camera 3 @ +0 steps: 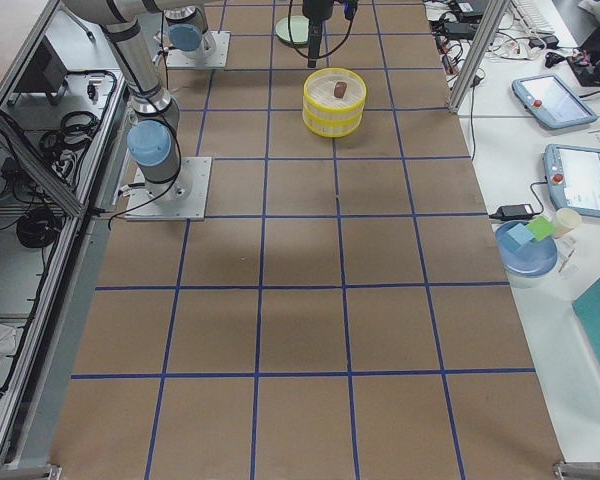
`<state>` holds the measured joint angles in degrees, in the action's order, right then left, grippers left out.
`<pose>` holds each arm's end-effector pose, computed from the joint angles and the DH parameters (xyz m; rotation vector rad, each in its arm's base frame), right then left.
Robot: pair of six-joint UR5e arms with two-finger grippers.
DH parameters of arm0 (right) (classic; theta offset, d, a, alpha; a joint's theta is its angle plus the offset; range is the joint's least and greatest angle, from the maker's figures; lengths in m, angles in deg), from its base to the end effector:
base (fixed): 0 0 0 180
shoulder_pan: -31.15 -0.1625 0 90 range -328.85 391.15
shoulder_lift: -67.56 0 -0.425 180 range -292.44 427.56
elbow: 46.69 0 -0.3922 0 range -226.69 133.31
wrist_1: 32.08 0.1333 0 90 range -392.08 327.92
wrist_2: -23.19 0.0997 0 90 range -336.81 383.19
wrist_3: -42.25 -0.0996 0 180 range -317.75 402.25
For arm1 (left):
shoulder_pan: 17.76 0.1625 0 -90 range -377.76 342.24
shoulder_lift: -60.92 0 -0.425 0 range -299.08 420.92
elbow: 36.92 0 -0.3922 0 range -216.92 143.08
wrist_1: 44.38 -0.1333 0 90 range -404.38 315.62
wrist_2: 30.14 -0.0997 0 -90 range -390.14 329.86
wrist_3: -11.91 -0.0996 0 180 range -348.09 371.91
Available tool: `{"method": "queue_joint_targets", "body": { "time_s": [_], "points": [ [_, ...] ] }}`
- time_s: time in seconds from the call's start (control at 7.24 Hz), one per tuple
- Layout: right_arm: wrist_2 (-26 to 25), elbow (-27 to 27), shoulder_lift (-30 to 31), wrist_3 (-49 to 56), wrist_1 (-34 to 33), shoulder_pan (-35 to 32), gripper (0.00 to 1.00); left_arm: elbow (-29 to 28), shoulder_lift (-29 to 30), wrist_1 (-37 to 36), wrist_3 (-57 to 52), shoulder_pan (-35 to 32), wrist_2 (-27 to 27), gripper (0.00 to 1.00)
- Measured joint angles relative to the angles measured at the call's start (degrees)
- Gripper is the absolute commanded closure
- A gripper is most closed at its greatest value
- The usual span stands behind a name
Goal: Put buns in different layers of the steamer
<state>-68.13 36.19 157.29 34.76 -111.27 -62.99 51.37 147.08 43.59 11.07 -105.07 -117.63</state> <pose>0.1656 -0.4733 0.5281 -0.0897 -3.1087 -0.1033 -0.1153 -0.4798 0.5390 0.0455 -3.0947 0.2070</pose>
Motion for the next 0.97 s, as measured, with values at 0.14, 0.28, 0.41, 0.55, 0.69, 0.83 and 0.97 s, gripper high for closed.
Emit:
{"method": "queue_joint_targets", "body": {
  "time_s": [0.14,0.28,0.41,0.55,0.69,0.83,0.97],
  "points": [
    [0.0,0.0,0.0,0.0,0.0,0.0,0.0,0.3,-0.2,-0.3,-0.3,-0.1,0.8,0.0],
    [0.0,0.0,0.0,-0.1,0.0,0.0,0.0,0.4,-0.4,-0.5,-0.5,-0.1,1.0,0.0],
    [0.0,0.0,0.0,0.0,0.0,0.0,0.0,0.5,-0.4,-0.5,-0.5,-0.1,0.9,0.0],
    [0.0,0.0,0.0,0.0,0.0,0.0,0.0,0.7,-0.4,-0.4,-0.6,-0.1,0.8,0.0],
    [0.0,0.0,0.0,0.0,0.0,0.0,0.0,0.9,-0.4,-0.4,-1.0,-0.1,0.6,0.0],
    [0.0,0.0,0.0,0.0,0.1,0.0,0.0,1.0,-0.5,-0.4,-1.8,-0.1,0.6,0.0],
    [0.0,0.0,0.1,0.0,0.1,0.0,0.0,1.0,-0.6,-0.4,-2.2,-0.1,0.5,0.0]
  ]
}}
